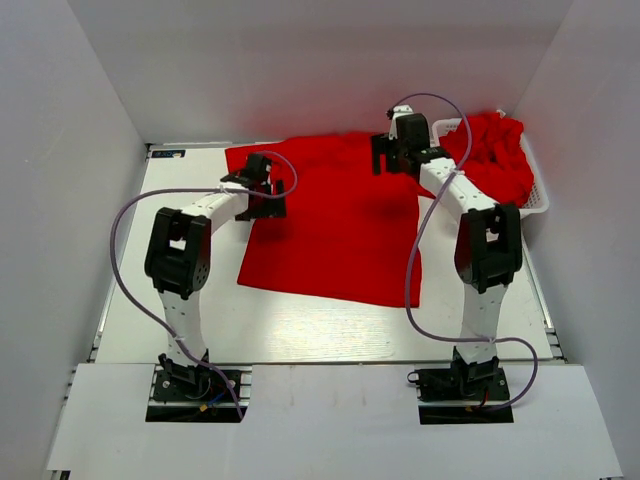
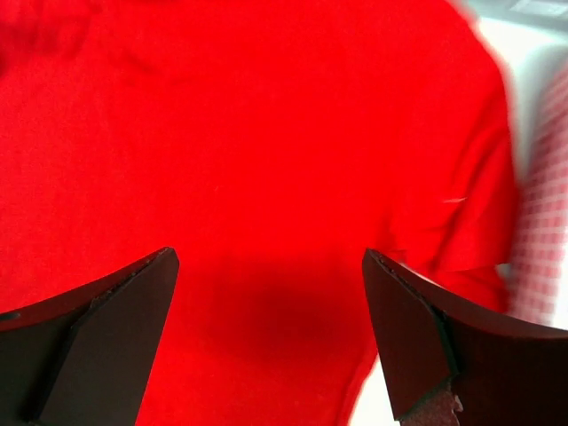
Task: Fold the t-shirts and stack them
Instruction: Flatten out the tshirt
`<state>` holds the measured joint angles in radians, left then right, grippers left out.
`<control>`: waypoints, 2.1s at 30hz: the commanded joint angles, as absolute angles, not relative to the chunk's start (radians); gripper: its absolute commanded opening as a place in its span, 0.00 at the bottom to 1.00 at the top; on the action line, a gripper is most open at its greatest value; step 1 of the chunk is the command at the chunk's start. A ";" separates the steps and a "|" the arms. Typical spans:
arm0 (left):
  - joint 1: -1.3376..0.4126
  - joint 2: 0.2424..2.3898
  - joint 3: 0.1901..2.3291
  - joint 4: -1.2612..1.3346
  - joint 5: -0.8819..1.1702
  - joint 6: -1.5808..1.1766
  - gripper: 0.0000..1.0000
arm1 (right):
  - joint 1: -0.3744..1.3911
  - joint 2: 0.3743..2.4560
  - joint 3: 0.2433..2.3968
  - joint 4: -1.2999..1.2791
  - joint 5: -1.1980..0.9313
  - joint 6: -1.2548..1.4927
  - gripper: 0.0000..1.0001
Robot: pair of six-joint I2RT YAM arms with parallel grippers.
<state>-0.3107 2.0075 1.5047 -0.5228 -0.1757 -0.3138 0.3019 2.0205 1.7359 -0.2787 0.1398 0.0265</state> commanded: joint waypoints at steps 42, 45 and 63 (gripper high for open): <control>-0.183 2.400 1.947 -0.793 -0.365 -0.560 1.00 | 0.640 1.641 1.087 -0.454 -0.713 0.060 0.90; -0.160 2.462 2.093 -0.778 -0.350 -0.502 1.00 | 0.641 1.629 1.159 -0.462 -0.697 0.009 0.90; -0.181 1.893 1.518 -0.629 -0.181 -0.391 1.00 | 0.511 1.874 1.505 -0.453 0.097 0.215 0.90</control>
<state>-0.1715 2.0079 1.6474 -0.6342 -0.2199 -0.3706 0.5304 1.8252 1.4342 -0.4473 0.0048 0.2085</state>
